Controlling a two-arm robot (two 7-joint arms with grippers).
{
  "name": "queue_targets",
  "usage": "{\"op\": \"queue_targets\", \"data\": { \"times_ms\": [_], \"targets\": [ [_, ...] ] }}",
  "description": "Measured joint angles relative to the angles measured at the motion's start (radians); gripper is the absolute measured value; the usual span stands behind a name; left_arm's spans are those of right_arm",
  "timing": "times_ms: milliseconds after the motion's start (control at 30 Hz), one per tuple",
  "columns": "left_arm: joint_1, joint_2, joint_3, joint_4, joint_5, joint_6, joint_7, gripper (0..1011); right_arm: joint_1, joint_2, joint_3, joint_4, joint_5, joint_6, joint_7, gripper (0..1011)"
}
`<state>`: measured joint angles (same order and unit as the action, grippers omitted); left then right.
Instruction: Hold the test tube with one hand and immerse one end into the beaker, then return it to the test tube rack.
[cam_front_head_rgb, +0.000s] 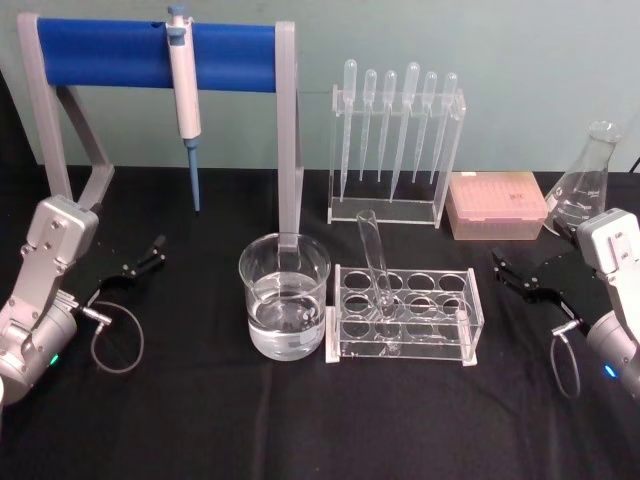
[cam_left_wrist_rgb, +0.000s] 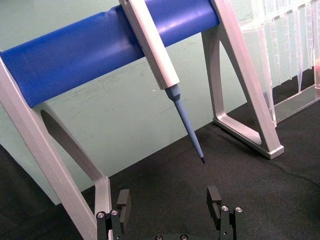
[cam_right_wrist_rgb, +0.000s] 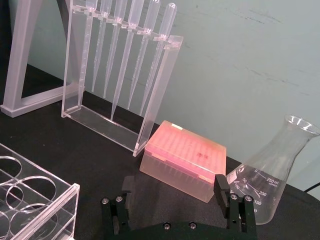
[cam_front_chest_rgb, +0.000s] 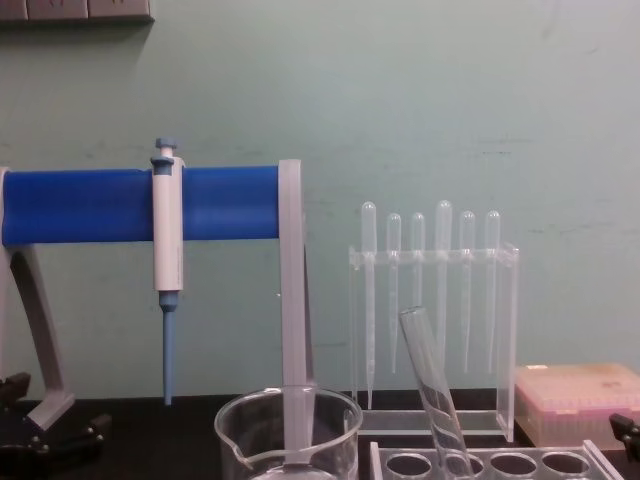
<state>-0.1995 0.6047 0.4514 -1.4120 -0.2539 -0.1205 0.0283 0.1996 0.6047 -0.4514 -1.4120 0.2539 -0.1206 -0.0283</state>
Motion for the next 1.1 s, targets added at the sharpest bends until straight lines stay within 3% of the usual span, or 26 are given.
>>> {"op": "queue_targets", "data": {
  "times_ms": [1100],
  "targets": [
    [0.000,0.000,0.000,0.000,0.000,0.000,0.000,1000,0.000,0.000,0.000,0.000,0.000,0.000,0.000,1000]
  ]
}}
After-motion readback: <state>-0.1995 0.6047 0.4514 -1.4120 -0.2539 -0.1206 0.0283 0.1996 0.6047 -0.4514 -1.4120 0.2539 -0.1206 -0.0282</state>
